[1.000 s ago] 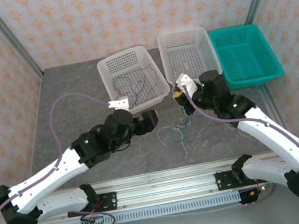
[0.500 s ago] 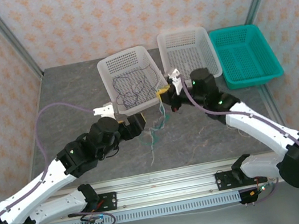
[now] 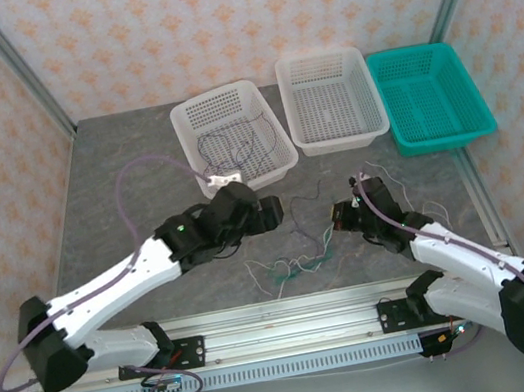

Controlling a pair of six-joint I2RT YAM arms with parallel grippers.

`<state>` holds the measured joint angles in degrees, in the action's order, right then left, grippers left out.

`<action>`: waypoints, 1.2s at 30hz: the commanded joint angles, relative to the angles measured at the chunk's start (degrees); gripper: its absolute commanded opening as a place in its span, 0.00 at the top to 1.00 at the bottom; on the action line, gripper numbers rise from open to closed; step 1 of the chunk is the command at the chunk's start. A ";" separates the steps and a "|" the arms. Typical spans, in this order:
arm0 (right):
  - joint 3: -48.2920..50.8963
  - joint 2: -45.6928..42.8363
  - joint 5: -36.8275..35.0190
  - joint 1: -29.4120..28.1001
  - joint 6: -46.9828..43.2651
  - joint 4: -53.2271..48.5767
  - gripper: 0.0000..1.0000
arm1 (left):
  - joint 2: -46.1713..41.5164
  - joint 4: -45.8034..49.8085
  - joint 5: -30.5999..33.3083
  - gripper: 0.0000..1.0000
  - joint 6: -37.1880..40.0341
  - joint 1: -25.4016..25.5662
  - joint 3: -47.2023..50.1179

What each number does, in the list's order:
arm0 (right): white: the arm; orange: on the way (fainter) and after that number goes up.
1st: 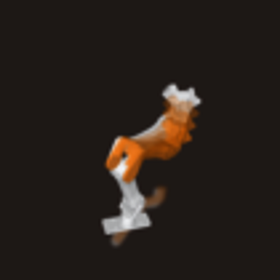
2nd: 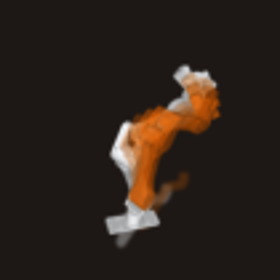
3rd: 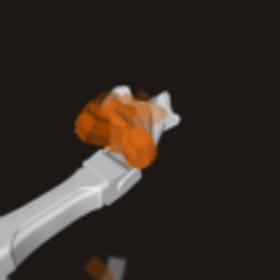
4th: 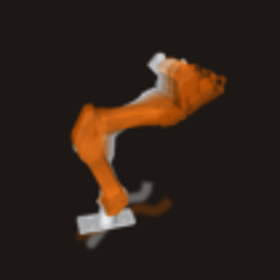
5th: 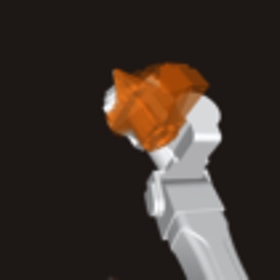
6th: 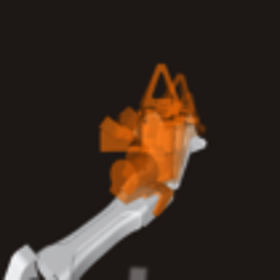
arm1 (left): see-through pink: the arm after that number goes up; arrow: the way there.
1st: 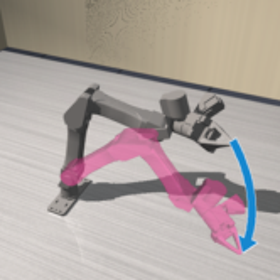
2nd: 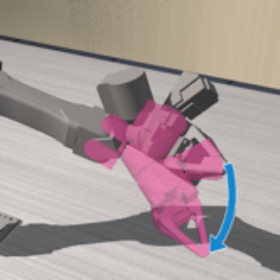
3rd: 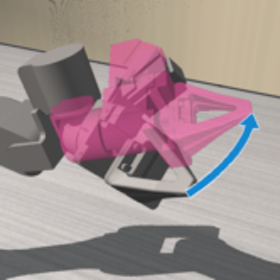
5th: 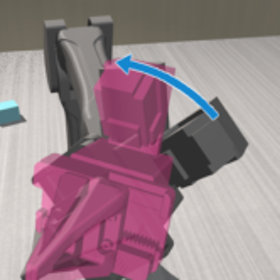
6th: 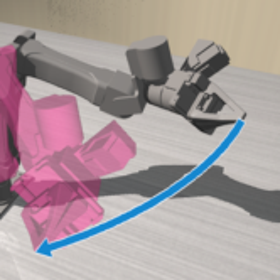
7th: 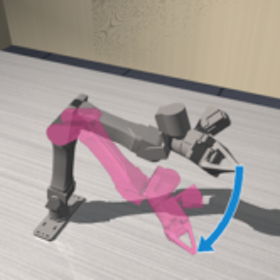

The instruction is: Untangle the cables

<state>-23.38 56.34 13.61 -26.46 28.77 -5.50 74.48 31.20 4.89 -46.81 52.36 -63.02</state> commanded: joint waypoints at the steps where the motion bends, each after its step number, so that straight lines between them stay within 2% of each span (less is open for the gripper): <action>1: 0.35 3.08 -6.12 2.07 7.93 -4.34 1.00 | 7.57 -0.61 0.11 0.14 3.07 0.70 -5.34; 7: -3.38 14.07 -7.27 5.53 12.22 -10.11 1.00 | 25.86 4.47 8.91 0.18 14.19 5.16 -23.00; 9: -2.99 15.39 -5.73 5.76 11.88 -8.57 1.00 | 32.10 6.96 11.78 0.17 17.25 5.78 -29.30; 13: -1.86 14.47 -2.55 5.84 10.86 -6.47 1.00 | 43.25 6.18 15.17 0.17 24.83 6.04 -37.83; 14: -1.69 13.89 -2.93 5.90 10.86 -7.06 1.00 | 44.81 5.27 14.33 0.17 26.34 5.53 -38.82; 19: -0.72 9.02 -4.77 6.64 10.81 -11.19 1.00 | 52.72 1.76 1.79 0.15 34.42 2.03 -42.44; 28: 0.39 0.20 -4.53 7.03 11.54 -14.82 1.00 | 59.46 2.08 6.38 0.11 44.39 0.38 -47.08; 31: 0.69 -0.52 -3.72 7.04 12.17 -14.92 1.00 | 61.68 3.57 5.30 0.11 46.10 -0.09 -49.37; 33: 0.73 -0.53 -3.50 7.08 12.23 -15.00 1.00 | 63.71 5.51 2.88 0.16 45.78 -0.74 -51.40; 36: 0.53 -0.70 -3.88 7.11 12.44 -15.76 1.00 | 65.21 6.41 0.78 0.33 44.89 -1.33 -52.07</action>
<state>-23.24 56.38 10.33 -19.75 40.32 -19.11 137.49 34.06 7.68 -3.14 52.10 -113.73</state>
